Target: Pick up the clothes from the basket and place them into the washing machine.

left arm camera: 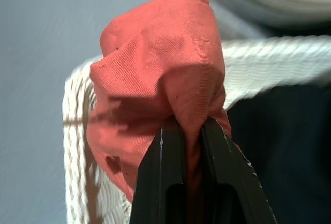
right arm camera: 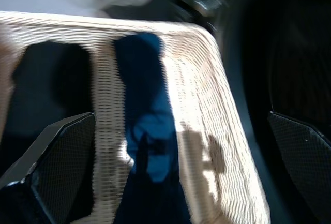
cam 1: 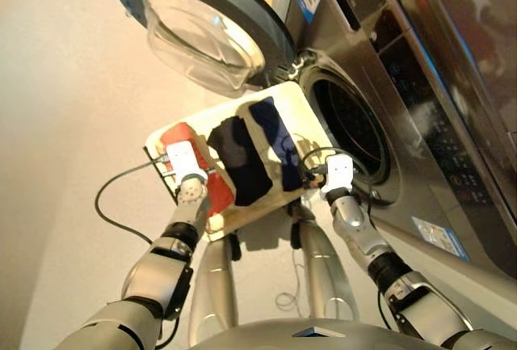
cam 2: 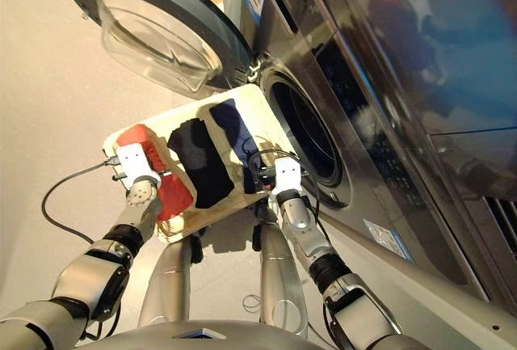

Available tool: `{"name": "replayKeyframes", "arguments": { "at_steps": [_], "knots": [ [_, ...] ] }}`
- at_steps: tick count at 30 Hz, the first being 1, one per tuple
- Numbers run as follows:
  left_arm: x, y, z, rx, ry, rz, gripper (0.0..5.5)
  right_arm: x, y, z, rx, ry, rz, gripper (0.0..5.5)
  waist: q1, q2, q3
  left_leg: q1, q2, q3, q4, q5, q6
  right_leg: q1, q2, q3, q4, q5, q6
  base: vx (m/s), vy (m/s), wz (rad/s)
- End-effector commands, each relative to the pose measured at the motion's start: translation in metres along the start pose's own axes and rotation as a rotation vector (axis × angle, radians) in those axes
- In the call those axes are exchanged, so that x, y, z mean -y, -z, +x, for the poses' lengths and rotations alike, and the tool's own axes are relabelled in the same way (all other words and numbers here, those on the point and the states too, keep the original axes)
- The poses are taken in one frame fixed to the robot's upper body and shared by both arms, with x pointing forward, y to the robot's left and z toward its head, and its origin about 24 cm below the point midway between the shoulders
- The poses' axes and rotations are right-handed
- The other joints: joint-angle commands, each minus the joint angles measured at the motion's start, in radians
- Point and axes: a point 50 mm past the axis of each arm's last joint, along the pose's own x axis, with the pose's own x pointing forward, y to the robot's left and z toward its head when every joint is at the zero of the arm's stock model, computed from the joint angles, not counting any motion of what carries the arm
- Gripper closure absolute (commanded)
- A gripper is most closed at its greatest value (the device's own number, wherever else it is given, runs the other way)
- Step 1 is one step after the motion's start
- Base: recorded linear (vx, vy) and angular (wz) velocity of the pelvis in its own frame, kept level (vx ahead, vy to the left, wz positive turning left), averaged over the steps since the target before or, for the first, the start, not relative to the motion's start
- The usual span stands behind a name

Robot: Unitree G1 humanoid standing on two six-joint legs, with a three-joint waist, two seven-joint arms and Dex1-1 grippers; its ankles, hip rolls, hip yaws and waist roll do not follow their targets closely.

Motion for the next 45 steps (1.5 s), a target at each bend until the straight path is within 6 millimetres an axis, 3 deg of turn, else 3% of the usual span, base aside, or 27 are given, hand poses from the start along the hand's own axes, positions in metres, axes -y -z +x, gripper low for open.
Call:
{"name": "replayKeyframes", "arguments": {
  "at_steps": [1,6,11,18,27,34,35,36,37,38,39,45],
  "knots": [
    [0.003,-0.019,-0.003,0.136,0.077,-0.046,5.50,-0.016,-0.019,0.005,0.100,-0.173,-0.105,0.00,0.012,0.013,0.001,0.061,-0.087,-0.048,-0.031,-0.020,0.022,0.120,0.052,-0.039,-0.097,0.020,0.030,0.000,0.000,0.000],
    [0.020,-0.033,-0.012,0.218,0.172,-0.113,5.50,-0.034,-0.047,0.014,0.220,-0.317,-0.227,0.00,0.036,0.041,0.005,0.113,-0.094,-0.045,-0.060,-0.010,0.023,0.169,0.051,-0.034,-0.115,0.021,0.031,0.000,0.000,0.000],
    [0.038,-0.034,-0.015,0.211,0.231,-0.171,5.50,-0.058,-0.077,0.021,0.341,-0.469,-0.302,0.00,0.049,0.069,0.005,0.124,-0.098,-0.043,-0.074,-0.005,0.026,0.169,0.054,-0.027,-0.115,0.016,0.028,0.000,0.000,0.000],
    [0.069,-0.049,-0.023,0.249,0.318,-0.295,5.50,-0.079,-0.091,0.025,0.393,-0.528,-0.320,0.00,0.053,0.105,0.010,0.129,-0.098,-0.035,-0.085,0.001,0.028,0.164,0.056,-0.018,-0.113,0.011,0.026,0.000,0.000,0.000],
    [0.098,-0.073,-0.039,0.317,0.446,-0.447,5.50,-0.078,-0.095,0.035,0.401,-0.435,-0.351,0.00,0.057,0.128,0.010,0.121,-0.103,-0.036,-0.090,0.004,0.030,0.157,0.054,-0.021,-0.112,0.007,0.025,0.000,0.000,0.000],
    [0.101,-0.081,-0.052,0.335,0.505,-0.549,5.50,-0.064,-0.097,0.044,0.395,-0.313,-0.372,0.00,0.067,0.145,0.005,0.120,-0.109,-0.037,-0.094,0.002,0.034,0.148,0.050,-0.024,-0.102,0.003,0.024,0.000,0.000,0.000],
    [0.101,-0.080,-0.053,0.329,0.514,-0.557,5.50,-0.062,-0.098,0.045,0.393,-0.304,-0.368,0.69,0.069,0.148,0.004,0.120,-0.109,-0.038,-0.094,0.002,0.034,0.148,0.049,-0.026,-0.100,0.003,0.024,0.000,0.000,0.000],
    [0.100,-0.080,-0.054,0.327,0.519,-0.561,5.50,-0.060,-0.098,0.045,0.391,-0.291,-0.362,3.00,0.070,0.148,0.004,0.120,-0.110,-0.038,-0.094,0.002,0.034,0.148,0.048,-0.025,-0.100,0.004,0.025,0.000,0.000,0.000],
    [0.099,-0.079,-0.055,0.324,0.521,-0.563,5.50,-0.058,-0.097,0.045,0.387,-0.283,-0.362,3.95,0.071,0.149,0.004,0.121,-0.109,-0.037,-0.095,0.002,0.035,0.148,0.048,-0.024,-0.101,0.004,0.024,0.000,0.000,0.000],
    [0.099,-0.078,-0.055,0.319,0.526,-0.565,5.50,-0.057,-0.096,0.045,0.383,-0.279,-0.360,5.26,0.072,0.149,0.005,0.121,-0.110,-0.038,-0.097,0.002,0.036,0.148,0.048,-0.024,-0.100,0.005,0.025,0.000,0.000,0.000],
    [0.099,-0.077,-0.055,0.317,0.521,-0.563,5.50,-0.056,-0.093,0.045,0.370,-0.271,-0.355,5.50,0.073,0.150,0.005,0.122,-0.109,-0.039,-0.098,0.003,0.036,0.147,0.047,-0.024,-0.100,0.004,0.025,0.000,0.000,0.000],
    [0.096,-0.081,-0.058,0.332,0.545,-0.586,5.50,-0.051,-0.075,0.045,0.298,-0.247,-0.366,5.50,0.079,0.158,0.006,0.116,-0.112,-0.043,-0.102,0.007,0.038,0.142,0.047,-0.030,-0.098,0.001,0.025,0.000,0.000,0.000]
  ]
}}
